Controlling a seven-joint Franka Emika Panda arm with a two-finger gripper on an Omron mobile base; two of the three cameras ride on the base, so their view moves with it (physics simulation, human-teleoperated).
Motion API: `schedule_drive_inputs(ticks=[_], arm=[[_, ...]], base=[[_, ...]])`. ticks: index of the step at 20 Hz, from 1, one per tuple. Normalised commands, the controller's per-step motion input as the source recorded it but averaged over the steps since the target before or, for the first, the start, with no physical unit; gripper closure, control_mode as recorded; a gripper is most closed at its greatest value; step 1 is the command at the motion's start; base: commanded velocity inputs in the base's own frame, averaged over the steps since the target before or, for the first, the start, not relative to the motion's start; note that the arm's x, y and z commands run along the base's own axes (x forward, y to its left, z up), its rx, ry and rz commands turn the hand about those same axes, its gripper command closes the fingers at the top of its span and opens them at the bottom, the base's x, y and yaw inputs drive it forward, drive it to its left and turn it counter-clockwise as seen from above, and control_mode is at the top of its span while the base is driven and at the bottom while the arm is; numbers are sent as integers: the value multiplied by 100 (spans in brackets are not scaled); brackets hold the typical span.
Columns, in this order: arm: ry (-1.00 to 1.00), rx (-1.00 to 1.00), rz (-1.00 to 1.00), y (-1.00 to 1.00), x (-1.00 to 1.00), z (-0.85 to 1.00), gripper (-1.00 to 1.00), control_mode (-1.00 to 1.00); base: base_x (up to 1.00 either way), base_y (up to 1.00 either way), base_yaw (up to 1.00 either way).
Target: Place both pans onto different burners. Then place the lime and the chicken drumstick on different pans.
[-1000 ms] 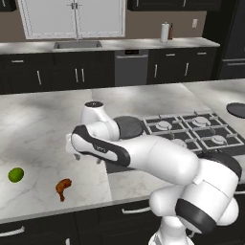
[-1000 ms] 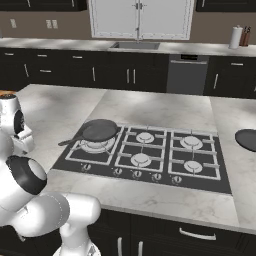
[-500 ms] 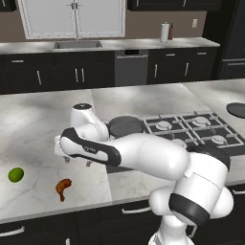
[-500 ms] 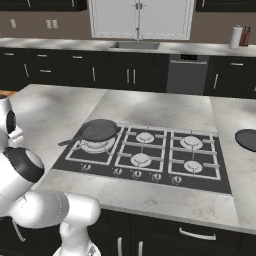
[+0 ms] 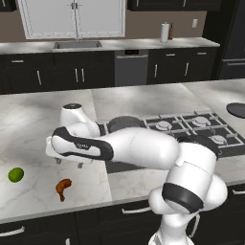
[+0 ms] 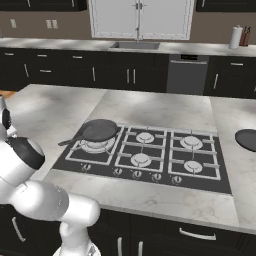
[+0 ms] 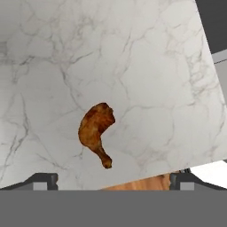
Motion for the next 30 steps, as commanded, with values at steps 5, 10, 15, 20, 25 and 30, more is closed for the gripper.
schedule_drive_inputs(ticks=[5,10,15,20,25,30], arm=[[0,0,0,2,0,-22,-100,-100],[0,0,0,1,0,-26,-100,-100],[0,0,0,5,0,-26,-100,-100],[0,0,0,10,0,-23,-100,-100],[0,0,0,11,0,-15,-100,-100],[0,0,0,14,0,-15,-100,-100]], base=[[0,0,0],[0,0,0],[0,0,0],[0,0,0],[0,0,0],[0,0,0]])
